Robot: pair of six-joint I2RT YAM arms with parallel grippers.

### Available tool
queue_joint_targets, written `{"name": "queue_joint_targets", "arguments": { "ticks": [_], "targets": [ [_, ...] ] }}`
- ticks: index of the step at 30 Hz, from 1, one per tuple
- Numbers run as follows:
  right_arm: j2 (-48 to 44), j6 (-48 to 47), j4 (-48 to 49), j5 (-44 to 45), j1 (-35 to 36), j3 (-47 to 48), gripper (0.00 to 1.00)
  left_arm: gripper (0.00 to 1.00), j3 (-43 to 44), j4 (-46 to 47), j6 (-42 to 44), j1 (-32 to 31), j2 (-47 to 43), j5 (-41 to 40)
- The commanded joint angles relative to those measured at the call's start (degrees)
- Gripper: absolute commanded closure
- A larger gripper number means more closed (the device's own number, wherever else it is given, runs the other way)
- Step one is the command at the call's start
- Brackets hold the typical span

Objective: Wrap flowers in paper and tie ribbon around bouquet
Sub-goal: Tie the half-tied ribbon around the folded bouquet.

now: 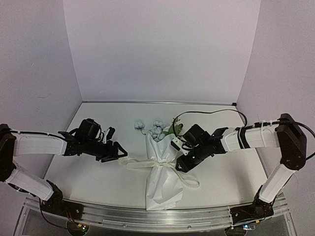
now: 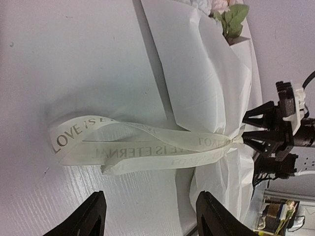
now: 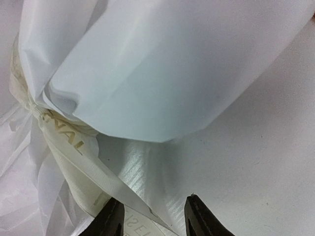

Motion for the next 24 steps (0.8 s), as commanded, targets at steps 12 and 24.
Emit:
{"name": "queue_joint_targets", "arguments": {
  "ticks": [12, 24],
  "targets": [
    [2.73, -0.57, -3.8, -3.83, 0.24, 5.13, 1.0, 0.38, 14.51, -8.35, 15.72, -15.84, 14.44, -13.81],
    [2.99, 0.54, -3.79, -4.48, 0.25, 5.74, 1.0, 0.37, 22.76, -16.14, 21.0, -24.57, 21.26, -33.7]
  ]
}}
